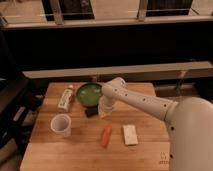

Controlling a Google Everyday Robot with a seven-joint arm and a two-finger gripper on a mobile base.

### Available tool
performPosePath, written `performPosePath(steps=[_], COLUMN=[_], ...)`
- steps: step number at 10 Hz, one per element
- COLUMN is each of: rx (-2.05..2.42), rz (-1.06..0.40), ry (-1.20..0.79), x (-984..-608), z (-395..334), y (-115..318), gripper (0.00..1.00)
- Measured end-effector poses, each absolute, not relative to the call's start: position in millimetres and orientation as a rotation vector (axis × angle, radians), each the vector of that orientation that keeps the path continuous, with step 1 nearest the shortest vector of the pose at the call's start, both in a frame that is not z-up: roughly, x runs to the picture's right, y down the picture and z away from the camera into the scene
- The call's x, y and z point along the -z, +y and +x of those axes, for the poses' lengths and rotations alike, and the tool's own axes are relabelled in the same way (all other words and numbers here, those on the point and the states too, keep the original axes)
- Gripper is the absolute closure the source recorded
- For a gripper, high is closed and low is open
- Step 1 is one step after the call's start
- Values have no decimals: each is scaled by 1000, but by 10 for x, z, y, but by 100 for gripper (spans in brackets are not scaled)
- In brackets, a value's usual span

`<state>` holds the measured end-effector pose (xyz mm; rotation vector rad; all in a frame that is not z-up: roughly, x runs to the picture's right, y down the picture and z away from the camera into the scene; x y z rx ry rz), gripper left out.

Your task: Push the eraser across the table

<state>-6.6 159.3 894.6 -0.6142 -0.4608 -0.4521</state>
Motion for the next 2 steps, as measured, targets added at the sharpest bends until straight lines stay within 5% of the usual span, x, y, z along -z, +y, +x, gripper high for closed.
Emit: performPosePath(steps=[2], rx=[455], rz=[-617], ry=[-459], x=[-8943], z=[-64], y=[1597], gripper=[89])
